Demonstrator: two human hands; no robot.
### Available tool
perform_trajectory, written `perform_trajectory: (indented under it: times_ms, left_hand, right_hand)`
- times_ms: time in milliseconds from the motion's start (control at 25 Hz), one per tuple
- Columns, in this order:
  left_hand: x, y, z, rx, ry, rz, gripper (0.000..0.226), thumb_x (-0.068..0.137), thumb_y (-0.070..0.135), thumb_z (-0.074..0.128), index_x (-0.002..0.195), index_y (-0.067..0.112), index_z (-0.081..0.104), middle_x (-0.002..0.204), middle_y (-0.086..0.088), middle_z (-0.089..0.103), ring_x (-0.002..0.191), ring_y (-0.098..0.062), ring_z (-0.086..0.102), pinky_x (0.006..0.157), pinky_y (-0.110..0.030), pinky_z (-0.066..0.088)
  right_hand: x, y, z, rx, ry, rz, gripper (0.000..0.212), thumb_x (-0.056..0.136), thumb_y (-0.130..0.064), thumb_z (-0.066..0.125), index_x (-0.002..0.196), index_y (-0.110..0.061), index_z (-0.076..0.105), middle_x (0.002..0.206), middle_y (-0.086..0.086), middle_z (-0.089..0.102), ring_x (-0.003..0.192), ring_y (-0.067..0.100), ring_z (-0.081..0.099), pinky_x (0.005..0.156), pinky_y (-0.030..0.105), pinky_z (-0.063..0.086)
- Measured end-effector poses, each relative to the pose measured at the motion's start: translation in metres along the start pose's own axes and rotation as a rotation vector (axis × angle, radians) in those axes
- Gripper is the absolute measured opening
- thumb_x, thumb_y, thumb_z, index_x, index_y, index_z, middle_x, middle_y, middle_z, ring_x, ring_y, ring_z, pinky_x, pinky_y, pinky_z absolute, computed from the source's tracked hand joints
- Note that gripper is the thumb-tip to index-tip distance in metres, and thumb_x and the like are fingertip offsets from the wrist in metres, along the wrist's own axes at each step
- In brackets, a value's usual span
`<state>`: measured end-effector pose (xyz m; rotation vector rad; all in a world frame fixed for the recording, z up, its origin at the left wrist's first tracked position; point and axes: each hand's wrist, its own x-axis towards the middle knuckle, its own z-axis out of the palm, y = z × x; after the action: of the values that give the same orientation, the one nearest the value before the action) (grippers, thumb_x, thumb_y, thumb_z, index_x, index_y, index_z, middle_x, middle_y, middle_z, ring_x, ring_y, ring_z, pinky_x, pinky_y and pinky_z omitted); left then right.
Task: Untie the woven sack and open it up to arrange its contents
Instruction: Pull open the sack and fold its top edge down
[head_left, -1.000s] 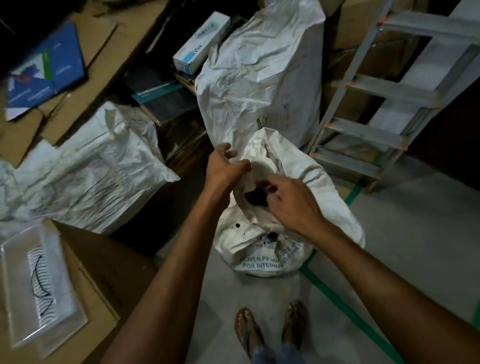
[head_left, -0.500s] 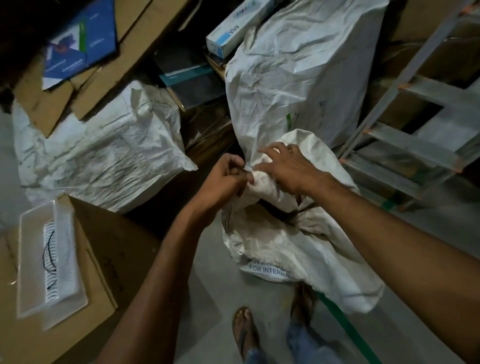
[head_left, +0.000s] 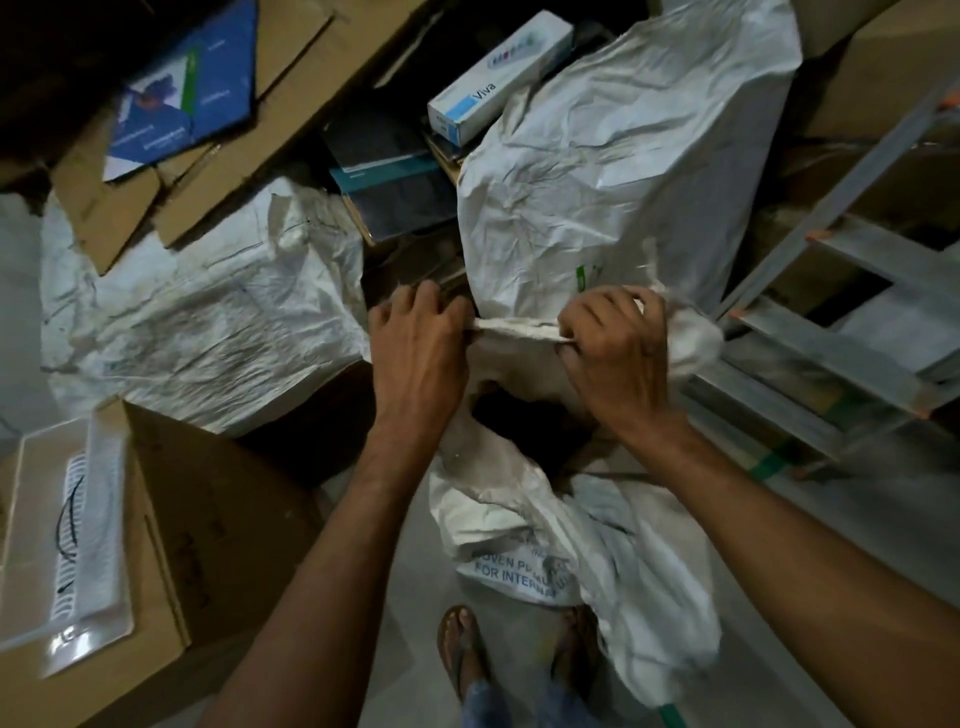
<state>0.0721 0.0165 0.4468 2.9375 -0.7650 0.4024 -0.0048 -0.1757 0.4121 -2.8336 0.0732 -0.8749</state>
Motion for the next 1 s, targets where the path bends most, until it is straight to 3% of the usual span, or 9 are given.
perform_trajectory:
  times_ms: [80, 200, 280, 400, 520, 640, 800, 920, 1000]
  left_hand:
    - [0.014, 0.001, -0.007, 0.002, 0.139, -0.008, 0.017, 0.092, 0.023, 0.062, 0.108, 0.021, 0.062, 0.111, -0.006, 0.056, 0.100, -0.029, 0.051, 0.081, -0.042, 0.038]
    - [0.030, 0.002, -0.016, -0.035, 0.199, 0.024, 0.021, 0.090, 0.013, 0.060, 0.110, 0.020, 0.057, 0.115, -0.006, 0.057, 0.099, -0.028, 0.052, 0.080, -0.042, 0.040]
    - [0.033, 0.007, -0.015, -0.084, 0.212, 0.066, 0.027, 0.091, 0.009, 0.051, 0.116, 0.018, 0.057, 0.117, -0.007, 0.060, 0.100, -0.030, 0.054, 0.079, -0.043, 0.041]
    - [0.029, 0.013, 0.000, -0.111, 0.120, 0.338, 0.041, 0.091, 0.016, 0.055, 0.132, 0.020, 0.055, 0.126, -0.005, 0.060, 0.107, -0.027, 0.057, 0.078, -0.039, 0.043]
    - [0.032, 0.009, 0.012, -0.115, 0.046, 0.434, 0.036, 0.088, 0.016, 0.067, 0.123, 0.023, 0.059, 0.102, -0.002, 0.064, 0.080, -0.024, 0.064, 0.054, -0.031, 0.034]
    - [0.042, 0.003, 0.013, -0.213, -0.040, 0.444, 0.036, 0.091, 0.016, 0.055, 0.126, 0.024, 0.059, 0.105, -0.001, 0.068, 0.076, -0.024, 0.067, 0.053, -0.029, 0.035]
    - [0.054, -0.017, 0.025, -0.248, -0.194, 0.541, 0.030, 0.097, 0.030, 0.048, 0.127, 0.028, 0.051, 0.108, 0.001, 0.067, 0.080, -0.026, 0.068, 0.060, -0.041, 0.054]
    - [0.056, -0.029, 0.033, -0.234, -0.209, 0.521, 0.054, 0.096, 0.067, 0.032, 0.121, 0.025, 0.053, 0.098, 0.001, 0.071, 0.073, -0.025, 0.068, 0.052, -0.032, 0.045]
    - [0.054, -0.029, 0.038, -0.150, -0.153, 0.505, 0.066, 0.091, 0.075, 0.028, 0.125, 0.023, 0.053, 0.098, 0.000, 0.070, 0.078, -0.024, 0.066, 0.055, -0.032, 0.040]
  right_hand:
    - [0.011, 0.001, -0.009, 0.058, 0.022, -0.022, 0.017, 0.073, -0.004, 0.066, 0.087, -0.013, 0.060, 0.105, 0.007, 0.073, 0.097, 0.028, 0.066, 0.093, 0.043, 0.044]
    - [0.016, -0.003, -0.021, -0.008, 0.058, -0.020, 0.016, 0.083, 0.001, 0.065, 0.088, -0.015, 0.061, 0.078, 0.003, 0.067, 0.072, 0.028, 0.064, 0.081, 0.040, 0.046]
    - [0.015, -0.011, -0.027, -0.022, 0.074, 0.007, 0.015, 0.089, -0.002, 0.055, 0.088, -0.015, 0.063, 0.076, 0.004, 0.065, 0.070, 0.028, 0.062, 0.072, 0.038, 0.043]
    - [0.016, -0.019, -0.032, -0.025, 0.087, 0.044, 0.014, 0.087, -0.003, 0.054, 0.090, -0.012, 0.065, 0.084, 0.008, 0.066, 0.076, 0.030, 0.062, 0.066, 0.040, 0.046]
    - [0.011, -0.020, -0.031, -0.086, -0.034, 0.211, 0.033, 0.080, -0.003, 0.058, 0.110, -0.013, 0.065, 0.116, 0.008, 0.067, 0.101, 0.031, 0.061, 0.080, 0.044, 0.050]
    - [-0.013, -0.021, -0.018, -0.111, -0.292, 0.376, 0.067, 0.069, 0.001, 0.063, 0.134, -0.014, 0.053, 0.140, 0.012, 0.055, 0.125, 0.032, 0.053, 0.101, 0.048, 0.045]
    - [-0.017, -0.011, -0.013, -0.030, -0.413, 0.441, 0.062, 0.069, -0.004, 0.066, 0.127, -0.018, 0.052, 0.107, 0.009, 0.066, 0.099, 0.032, 0.062, 0.086, 0.042, 0.041]
    - [-0.009, -0.005, -0.020, -0.234, -0.392, 0.356, 0.045, 0.066, -0.013, 0.071, 0.109, -0.019, 0.060, 0.097, 0.003, 0.062, 0.093, 0.030, 0.057, 0.081, 0.043, 0.036]
    - [-0.009, -0.009, -0.019, -0.279, -0.357, 0.343, 0.037, 0.067, -0.010, 0.073, 0.102, -0.016, 0.063, 0.092, 0.005, 0.062, 0.088, 0.031, 0.057, 0.077, 0.043, 0.038]
